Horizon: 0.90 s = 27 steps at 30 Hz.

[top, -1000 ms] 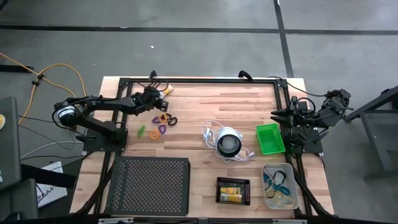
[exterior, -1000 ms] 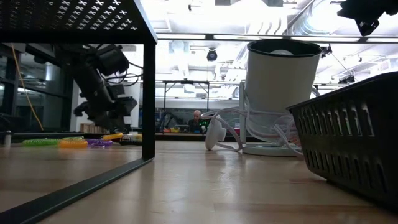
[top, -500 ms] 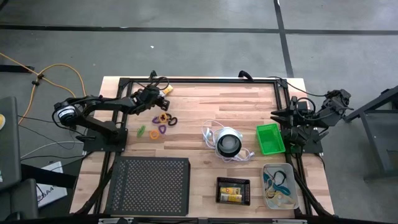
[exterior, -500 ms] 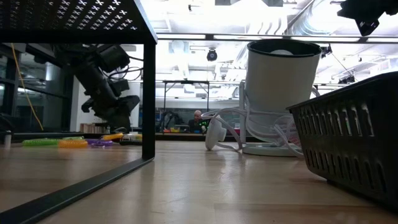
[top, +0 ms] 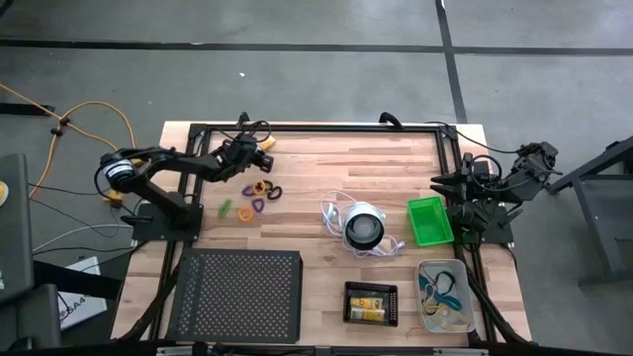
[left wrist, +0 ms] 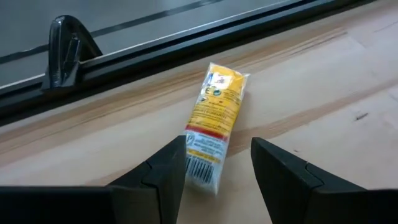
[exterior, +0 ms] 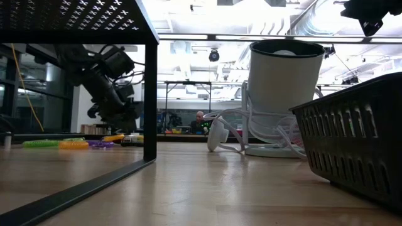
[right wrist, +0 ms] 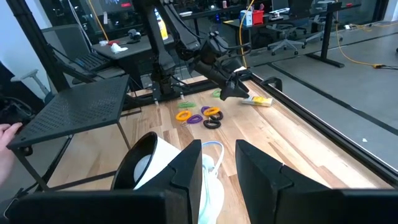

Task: Pick & Place Office Desk Supplies
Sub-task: Put the yellow crayon box into the black bin

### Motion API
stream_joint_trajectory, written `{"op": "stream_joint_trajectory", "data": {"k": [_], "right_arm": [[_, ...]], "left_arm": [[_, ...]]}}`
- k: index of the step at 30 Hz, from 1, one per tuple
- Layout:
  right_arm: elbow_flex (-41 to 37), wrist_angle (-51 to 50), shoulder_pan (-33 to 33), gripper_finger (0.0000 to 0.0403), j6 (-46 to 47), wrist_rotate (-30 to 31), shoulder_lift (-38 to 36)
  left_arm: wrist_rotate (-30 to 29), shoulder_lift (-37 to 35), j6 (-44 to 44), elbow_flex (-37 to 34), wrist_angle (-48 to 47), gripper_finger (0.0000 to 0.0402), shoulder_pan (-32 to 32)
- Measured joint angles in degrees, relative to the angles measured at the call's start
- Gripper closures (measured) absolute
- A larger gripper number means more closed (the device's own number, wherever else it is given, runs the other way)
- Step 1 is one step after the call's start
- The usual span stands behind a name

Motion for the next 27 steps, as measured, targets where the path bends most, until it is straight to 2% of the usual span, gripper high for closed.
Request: {"op": "stream_joint_trajectory", "data": {"k": [14, 22, 27], "right_arm": [[0.0, -0.02, 0.01, 0.0317, 0.02, 0.0, 0.0], [0.0, 0.0, 0.0, 0.0317, 0.01, 0.0, -0.02], [-0.01, -0.01, 0.0, 0.0317, 0.0, -0.02, -0.02]], "left_arm": [[0.15, 1.94, -1.99, 0.0, 2.13, 0.0228, 1.77], [5.79, 1.94, -1.85, 0.0, 2.13, 0.0228, 3.34], [6.52, 1.94, -1.32, 0.0, 2.04, 0.0228, 3.8]]}}
